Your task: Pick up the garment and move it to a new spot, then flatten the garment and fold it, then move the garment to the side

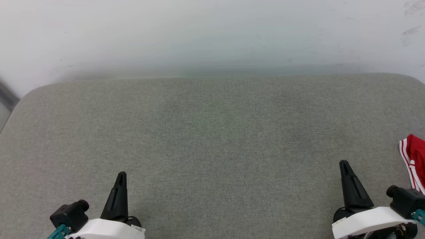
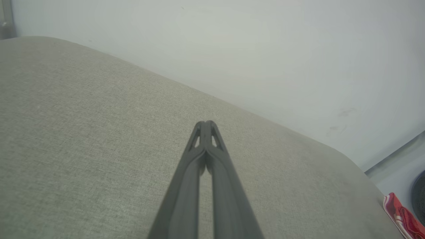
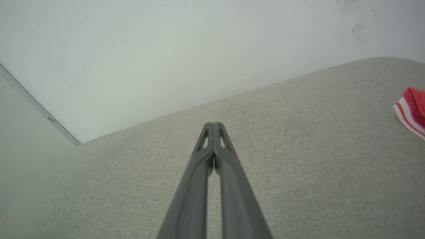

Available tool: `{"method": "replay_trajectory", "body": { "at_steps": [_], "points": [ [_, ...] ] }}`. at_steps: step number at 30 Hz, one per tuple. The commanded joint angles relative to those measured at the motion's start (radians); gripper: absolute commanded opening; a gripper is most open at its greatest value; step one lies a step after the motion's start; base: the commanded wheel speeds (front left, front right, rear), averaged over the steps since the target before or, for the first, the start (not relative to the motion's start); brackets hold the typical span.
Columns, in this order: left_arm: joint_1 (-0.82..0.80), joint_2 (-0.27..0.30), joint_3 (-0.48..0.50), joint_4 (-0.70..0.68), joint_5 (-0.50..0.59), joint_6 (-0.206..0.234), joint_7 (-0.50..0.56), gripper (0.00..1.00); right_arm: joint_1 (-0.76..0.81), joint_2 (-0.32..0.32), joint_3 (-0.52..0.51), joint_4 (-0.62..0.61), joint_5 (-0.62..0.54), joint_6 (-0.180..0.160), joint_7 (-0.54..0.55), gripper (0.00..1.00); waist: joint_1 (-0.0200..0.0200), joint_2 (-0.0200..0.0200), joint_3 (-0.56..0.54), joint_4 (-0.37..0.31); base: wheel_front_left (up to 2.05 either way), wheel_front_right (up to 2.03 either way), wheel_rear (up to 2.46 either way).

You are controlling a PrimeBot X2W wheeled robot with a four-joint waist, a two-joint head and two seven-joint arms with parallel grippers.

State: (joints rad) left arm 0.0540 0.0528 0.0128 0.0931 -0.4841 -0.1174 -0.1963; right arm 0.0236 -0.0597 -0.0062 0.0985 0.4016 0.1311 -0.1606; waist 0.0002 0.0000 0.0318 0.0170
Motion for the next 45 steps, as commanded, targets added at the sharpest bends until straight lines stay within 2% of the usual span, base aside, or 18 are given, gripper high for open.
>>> {"method": "replay_trajectory", "body": {
  "at_steps": [1, 24, 45],
  "points": [
    [-0.031, 0.008, 0.007, -0.005, -0.054, -0.003, 0.01, 0.0, -0.03, -0.01, -0.003, -0.006, 0.06, 0.0, 0.008, 0.0, -0.0001, 0.0, -0.001, 0.0, 0.0, 0.0, 0.0],
    [-0.072, 0.014, 0.024, 0.04, -0.381, -0.007, 0.091, 0.0, -0.063, -0.019, -0.015, 0.037, 0.417, 0.0, 0.072, 0.0, -0.0001, 0.0, -0.006, -0.004, 0.0, 0.0, 0.0],
    [-0.103, 0.015, 0.042, 0.075, -0.628, -0.009, 0.156, 0.0, -0.086, -0.021, -0.031, 0.071, 0.684, 0.0, 0.126, 0.0, -0.0001, 0.0, -0.012, -0.007, 0.0, 0.0, 0.0]
  ]
}}
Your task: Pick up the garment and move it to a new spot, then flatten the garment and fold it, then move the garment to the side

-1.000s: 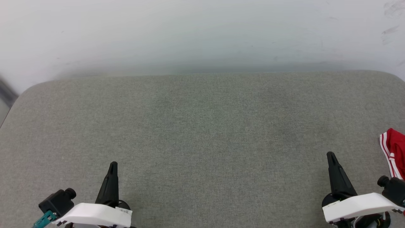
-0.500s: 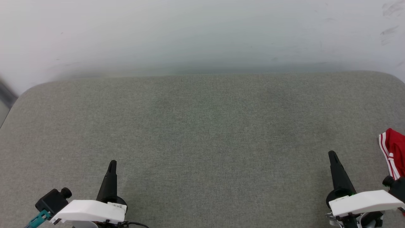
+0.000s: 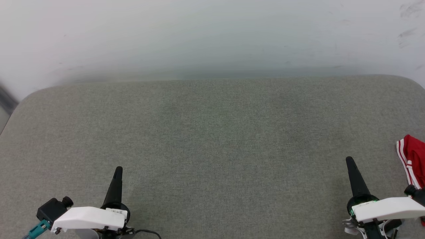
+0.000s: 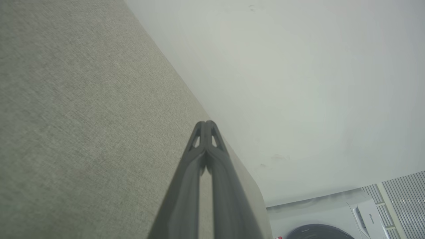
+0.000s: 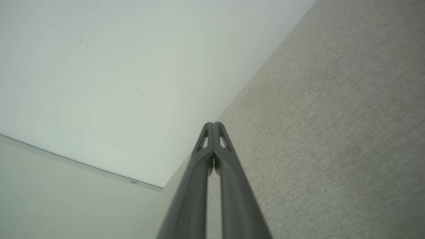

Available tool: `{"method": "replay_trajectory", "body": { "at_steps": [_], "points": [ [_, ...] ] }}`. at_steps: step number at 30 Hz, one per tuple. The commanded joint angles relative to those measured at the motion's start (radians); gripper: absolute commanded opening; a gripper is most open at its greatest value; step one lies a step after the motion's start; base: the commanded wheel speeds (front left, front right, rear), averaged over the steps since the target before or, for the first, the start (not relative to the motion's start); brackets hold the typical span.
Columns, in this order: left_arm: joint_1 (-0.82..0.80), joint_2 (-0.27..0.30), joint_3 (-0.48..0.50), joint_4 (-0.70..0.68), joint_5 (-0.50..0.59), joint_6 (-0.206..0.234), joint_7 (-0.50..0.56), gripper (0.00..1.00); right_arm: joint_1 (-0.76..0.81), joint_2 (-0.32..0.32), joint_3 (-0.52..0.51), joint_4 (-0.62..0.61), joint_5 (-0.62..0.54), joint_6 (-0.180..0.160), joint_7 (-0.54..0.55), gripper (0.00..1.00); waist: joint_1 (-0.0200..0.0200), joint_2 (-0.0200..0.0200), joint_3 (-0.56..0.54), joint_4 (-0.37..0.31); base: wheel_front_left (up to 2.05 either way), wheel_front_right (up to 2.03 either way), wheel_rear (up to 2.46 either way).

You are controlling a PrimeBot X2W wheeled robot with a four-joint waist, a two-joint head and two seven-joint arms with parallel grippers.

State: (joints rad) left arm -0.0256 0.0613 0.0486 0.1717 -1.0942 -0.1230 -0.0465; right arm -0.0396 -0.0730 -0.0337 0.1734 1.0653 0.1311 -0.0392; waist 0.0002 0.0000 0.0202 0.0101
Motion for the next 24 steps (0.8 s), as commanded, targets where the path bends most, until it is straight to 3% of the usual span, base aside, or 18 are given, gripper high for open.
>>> {"method": "replay_trajectory", "body": {
  "at_steps": [1, 24],
  "points": [
    [-0.025, 0.007, 0.007, -0.002, -0.029, -0.004, 0.008, 0.0, -0.024, -0.008, -0.004, -0.002, 0.032, 0.0, 0.006, 0.0, -0.0001, 0.0, 0.0, 0.0, 0.0, 0.0, 0.0],
    [-0.053, 0.006, 0.024, 0.031, -0.244, -0.007, 0.068, 0.0, -0.046, -0.006, -0.023, 0.029, 0.264, 0.0, 0.058, 0.0, -0.0001, 0.0, -0.006, -0.004, 0.0, 0.0, 0.0]
  ]
}}
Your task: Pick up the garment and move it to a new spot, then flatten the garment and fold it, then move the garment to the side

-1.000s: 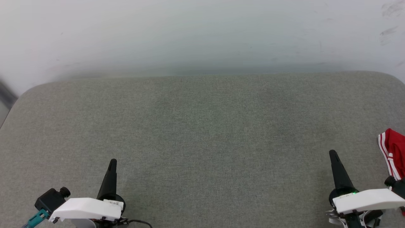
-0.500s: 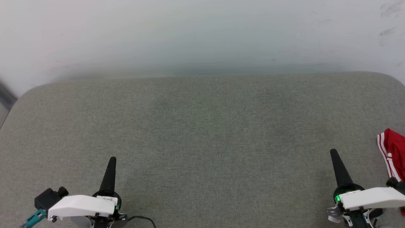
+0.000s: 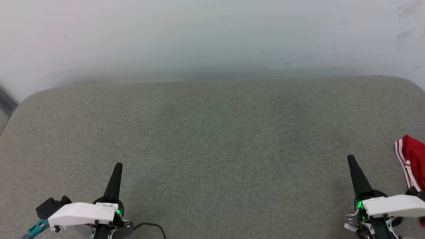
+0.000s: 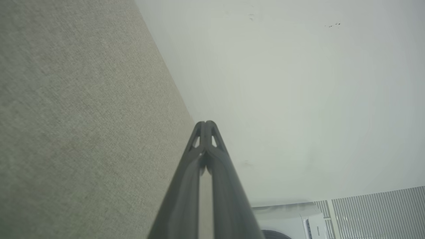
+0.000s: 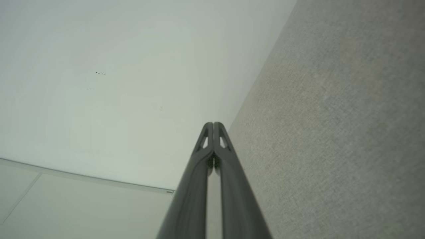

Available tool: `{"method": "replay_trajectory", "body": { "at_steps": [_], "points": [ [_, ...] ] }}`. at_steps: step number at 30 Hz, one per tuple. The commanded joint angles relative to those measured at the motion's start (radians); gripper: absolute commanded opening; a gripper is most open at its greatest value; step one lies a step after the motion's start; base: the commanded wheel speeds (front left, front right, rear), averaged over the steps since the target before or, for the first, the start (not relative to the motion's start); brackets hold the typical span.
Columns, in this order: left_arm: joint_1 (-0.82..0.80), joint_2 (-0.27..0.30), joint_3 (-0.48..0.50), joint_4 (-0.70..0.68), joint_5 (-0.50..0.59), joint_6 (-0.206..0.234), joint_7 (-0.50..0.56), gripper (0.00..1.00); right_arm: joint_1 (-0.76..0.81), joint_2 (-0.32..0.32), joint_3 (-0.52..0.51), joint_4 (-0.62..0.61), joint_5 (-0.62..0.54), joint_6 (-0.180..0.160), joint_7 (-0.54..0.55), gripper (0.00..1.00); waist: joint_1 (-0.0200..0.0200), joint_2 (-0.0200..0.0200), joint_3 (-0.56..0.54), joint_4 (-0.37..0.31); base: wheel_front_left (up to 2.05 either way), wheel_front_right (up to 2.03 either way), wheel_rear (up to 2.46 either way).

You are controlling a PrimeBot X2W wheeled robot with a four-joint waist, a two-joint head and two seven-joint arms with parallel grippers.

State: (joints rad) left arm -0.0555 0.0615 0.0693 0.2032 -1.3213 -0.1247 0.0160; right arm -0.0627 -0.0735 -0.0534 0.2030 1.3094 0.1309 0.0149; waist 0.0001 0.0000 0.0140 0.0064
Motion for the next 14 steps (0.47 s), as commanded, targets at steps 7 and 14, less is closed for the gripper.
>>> {"method": "replay_trajectory", "body": {
  "at_steps": [7, 14],
  "points": [
    [-0.03, 0.005, 0.009, 0.007, -0.075, -0.005, 0.022, 0.0, -0.026, -0.004, -0.009, 0.008, 0.082, 0.0, 0.02, 0.0, -0.0001, 0.0, -0.002, -0.001, 0.0, 0.0, 0.0],
    [-0.038, 0.004, 0.015, 0.016, -0.129, -0.006, 0.037, 0.0, -0.031, -0.003, -0.014, 0.015, 0.14, 0.0, 0.032, 0.0, -0.0001, 0.0, -0.004, -0.002, 0.0, 0.0, 0.0]
  ]
}}
